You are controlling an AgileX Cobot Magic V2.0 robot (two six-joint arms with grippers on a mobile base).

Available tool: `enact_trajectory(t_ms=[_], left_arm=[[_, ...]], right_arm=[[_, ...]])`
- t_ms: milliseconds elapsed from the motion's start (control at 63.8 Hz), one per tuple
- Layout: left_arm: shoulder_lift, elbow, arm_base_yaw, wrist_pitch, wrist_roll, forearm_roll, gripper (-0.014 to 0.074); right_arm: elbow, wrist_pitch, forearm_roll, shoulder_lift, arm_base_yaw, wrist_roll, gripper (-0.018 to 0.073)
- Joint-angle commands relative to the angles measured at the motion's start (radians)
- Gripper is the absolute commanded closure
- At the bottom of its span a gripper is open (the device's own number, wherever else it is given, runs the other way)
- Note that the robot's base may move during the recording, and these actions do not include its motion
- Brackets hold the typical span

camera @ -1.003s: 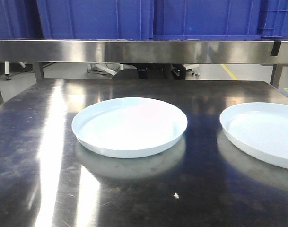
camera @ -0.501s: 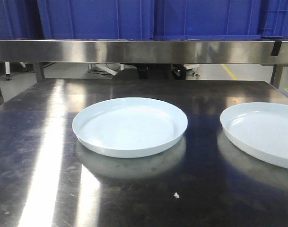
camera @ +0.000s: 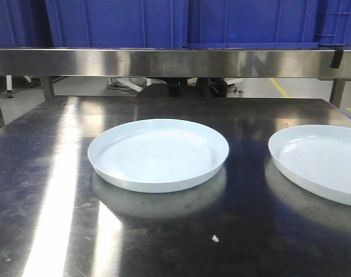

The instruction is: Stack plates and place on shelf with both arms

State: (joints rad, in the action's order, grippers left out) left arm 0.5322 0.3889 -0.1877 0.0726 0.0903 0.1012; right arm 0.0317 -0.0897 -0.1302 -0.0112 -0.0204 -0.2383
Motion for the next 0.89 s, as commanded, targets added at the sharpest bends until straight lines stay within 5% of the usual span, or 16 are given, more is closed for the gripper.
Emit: enact_trajectory(t_ms=[0, 125, 392, 877], left_arm=[[0.000, 0.030, 0.000, 0.096, -0.009, 0.003, 0.0516], [0.000, 0.030, 0.000, 0.096, -0.009, 0.003, 0.0516], [0.004, 0.030, 0.000, 0.096, -0.009, 0.003, 0.0516], [0.004, 0.030, 0.000, 0.096, -0.009, 0.003, 0.0516]], right_arm=[[-0.002, 0.130, -0.008, -0.012, -0.001, 0.006, 0.0503], [-0.055, 0.101, -0.008, -0.012, -0.001, 0.004, 0.0503], [-0.326, -0.340, -0.004, 0.120, -0.001, -0.009, 0.0503], [-0.481, -0.477, 0.012, 0.537, -0.001, -0.009, 0.0503]])
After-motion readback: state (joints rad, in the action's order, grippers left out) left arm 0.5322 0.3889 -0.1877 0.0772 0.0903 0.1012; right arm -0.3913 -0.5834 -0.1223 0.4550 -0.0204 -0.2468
